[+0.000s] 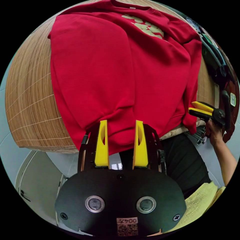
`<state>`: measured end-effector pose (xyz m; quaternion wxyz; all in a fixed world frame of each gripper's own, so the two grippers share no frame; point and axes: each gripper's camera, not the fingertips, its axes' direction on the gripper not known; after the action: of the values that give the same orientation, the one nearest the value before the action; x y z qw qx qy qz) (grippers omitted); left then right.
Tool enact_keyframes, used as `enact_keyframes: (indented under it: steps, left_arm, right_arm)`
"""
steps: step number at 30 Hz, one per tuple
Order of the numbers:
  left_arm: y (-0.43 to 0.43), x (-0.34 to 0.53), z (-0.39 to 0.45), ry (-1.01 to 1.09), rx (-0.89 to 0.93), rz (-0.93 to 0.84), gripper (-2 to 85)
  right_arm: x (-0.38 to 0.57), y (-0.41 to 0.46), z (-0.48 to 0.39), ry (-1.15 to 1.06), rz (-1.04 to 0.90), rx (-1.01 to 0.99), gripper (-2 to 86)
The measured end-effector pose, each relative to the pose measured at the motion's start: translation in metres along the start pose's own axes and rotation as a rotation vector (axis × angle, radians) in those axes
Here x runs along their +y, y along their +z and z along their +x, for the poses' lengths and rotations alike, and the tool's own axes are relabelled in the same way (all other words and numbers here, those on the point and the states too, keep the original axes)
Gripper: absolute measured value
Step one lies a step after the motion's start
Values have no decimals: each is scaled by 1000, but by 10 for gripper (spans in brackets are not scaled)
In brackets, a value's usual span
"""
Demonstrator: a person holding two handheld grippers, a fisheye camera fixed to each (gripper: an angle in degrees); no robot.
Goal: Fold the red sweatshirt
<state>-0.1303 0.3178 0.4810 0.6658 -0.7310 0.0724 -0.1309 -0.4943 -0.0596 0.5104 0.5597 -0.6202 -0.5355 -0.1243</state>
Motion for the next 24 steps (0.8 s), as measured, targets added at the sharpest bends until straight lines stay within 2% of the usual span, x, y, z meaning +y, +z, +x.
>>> enact_keyframes:
  steps: [5,11,17,20,22,24]
  left_arm:
    - [-1,-9,19,-24,-93,-25,137]
    - [-2,-13,33,-33,-134,-59,135]
    - [-5,-8,33,-28,-122,-58,134]
    - [-4,-5,34,-30,-124,-59,134]
    - [-4,-2,34,-32,-125,-60,134]
    - [-3,0,33,-32,-125,-62,134]
  right_arm:
    - [-1,-2,-3,12,41,73,139]
    - [-28,-9,14,10,-71,32,129]
    - [-29,-22,50,-185,-118,106,55]
    - [-28,-32,139,15,-120,98,69]
    - [-22,-44,211,192,-101,25,76]
    - [-18,-61,239,255,-52,1,77]
